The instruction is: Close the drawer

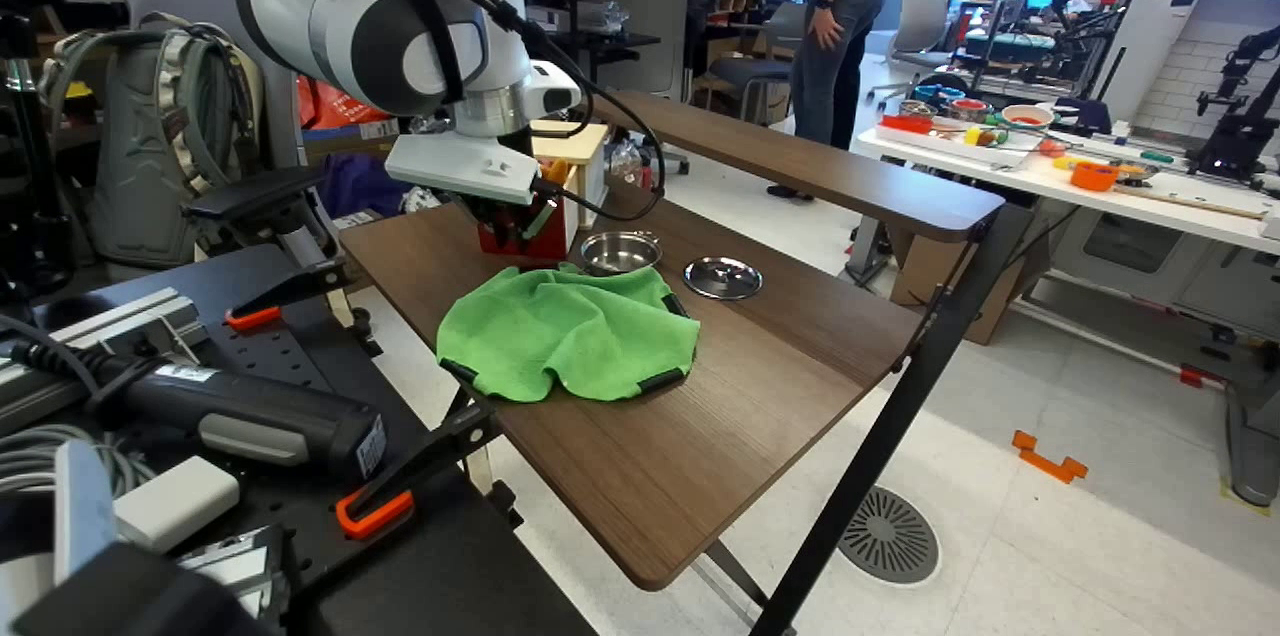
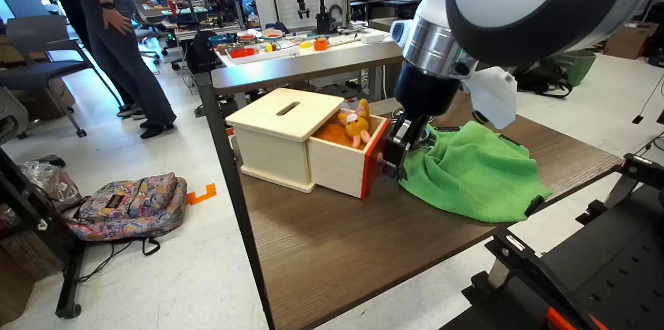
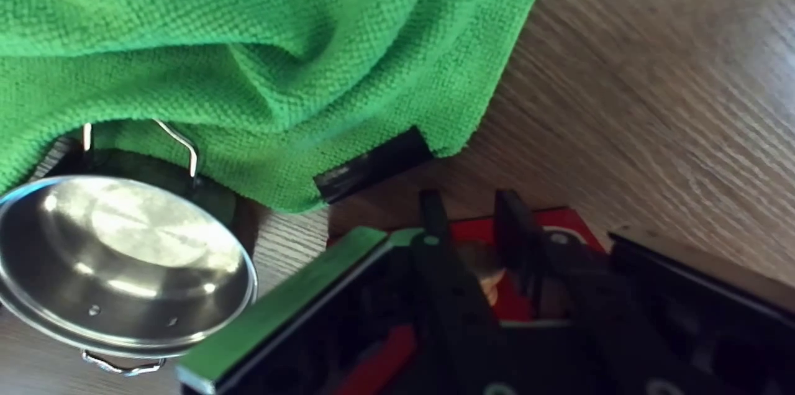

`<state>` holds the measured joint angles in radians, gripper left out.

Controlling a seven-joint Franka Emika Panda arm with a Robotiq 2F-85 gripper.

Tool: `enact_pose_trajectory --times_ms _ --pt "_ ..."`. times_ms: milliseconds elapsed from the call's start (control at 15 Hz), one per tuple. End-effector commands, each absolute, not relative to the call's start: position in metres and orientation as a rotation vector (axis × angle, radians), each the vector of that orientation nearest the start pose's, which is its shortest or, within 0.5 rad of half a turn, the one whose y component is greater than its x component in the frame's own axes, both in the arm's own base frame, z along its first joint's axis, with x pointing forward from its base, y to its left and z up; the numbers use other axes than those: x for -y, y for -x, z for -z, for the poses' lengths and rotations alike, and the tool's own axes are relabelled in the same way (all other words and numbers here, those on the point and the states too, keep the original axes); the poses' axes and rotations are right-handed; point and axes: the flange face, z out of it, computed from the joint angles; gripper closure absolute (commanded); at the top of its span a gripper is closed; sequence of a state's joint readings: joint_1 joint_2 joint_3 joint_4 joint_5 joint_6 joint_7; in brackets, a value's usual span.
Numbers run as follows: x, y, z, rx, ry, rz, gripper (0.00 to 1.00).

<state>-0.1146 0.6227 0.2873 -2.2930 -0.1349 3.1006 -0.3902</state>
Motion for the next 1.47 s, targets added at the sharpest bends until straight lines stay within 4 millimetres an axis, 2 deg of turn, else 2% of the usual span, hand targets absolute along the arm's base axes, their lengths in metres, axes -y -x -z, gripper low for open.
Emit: enact_pose_trajectory --times_ms 0,600,1400 --pt "-0.122 -0.529 -0.121 0.966 2.866 0.369 0.94" --pt "-0.143 -0.545 -0.136 0.986 2.851 0.43 0.94" --pt "-0.143 -0.562 -0.127 0.971 2.855 0.412 0.94"
